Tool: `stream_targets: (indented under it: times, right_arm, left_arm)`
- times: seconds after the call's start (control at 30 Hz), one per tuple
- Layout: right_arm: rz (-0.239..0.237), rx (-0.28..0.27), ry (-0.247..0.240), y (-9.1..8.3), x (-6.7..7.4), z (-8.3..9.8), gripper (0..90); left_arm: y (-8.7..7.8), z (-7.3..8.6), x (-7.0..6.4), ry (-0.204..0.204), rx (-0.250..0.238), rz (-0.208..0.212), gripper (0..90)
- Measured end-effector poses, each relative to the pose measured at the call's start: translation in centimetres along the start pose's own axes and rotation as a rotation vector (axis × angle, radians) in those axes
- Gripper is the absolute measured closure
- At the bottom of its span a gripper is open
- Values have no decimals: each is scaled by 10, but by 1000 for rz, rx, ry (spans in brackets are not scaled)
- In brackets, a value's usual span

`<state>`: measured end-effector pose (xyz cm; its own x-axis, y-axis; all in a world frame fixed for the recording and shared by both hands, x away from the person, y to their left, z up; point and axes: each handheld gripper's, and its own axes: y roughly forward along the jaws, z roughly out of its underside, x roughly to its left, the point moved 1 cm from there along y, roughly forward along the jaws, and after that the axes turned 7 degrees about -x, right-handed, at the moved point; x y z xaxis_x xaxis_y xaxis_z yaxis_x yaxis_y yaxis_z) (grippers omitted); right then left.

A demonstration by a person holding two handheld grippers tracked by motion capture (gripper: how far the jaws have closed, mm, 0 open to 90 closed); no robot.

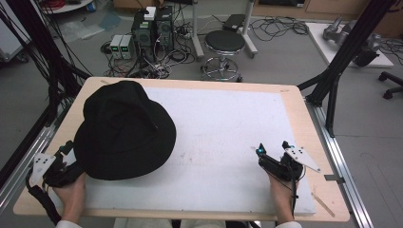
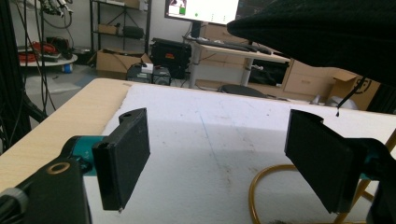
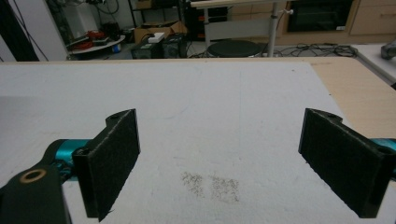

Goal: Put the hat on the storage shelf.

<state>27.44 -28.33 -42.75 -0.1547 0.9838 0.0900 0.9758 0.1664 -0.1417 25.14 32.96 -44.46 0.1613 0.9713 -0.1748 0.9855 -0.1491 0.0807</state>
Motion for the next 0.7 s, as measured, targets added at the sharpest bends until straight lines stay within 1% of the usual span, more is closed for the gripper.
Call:
stream_targets:
  times: [0.13, 0.3, 0.37, 0.5, 0.7]
  right_arm:
    - [3, -6, -1, -1, 0, 0, 116]
    - [-4, 0, -18, 0, 3, 3, 116]
    - [-10, 1, -4, 0, 4, 3, 116]
    - [-14, -3, -7, -1, 5, 4, 116]
    - [-21, -7, 9, -1, 5, 4, 116]
  left_arm:
    - [-2, 0, -1, -2, -2, 3, 224]
    - [-2, 0, 0, -11, -2, 8, 224]
    - [-2, 0, 1, -11, -2, 7, 224]
    - [-3, 0, 3, -15, -1, 2, 224]
    - [-6, -1, 4, -16, -3, -1, 224]
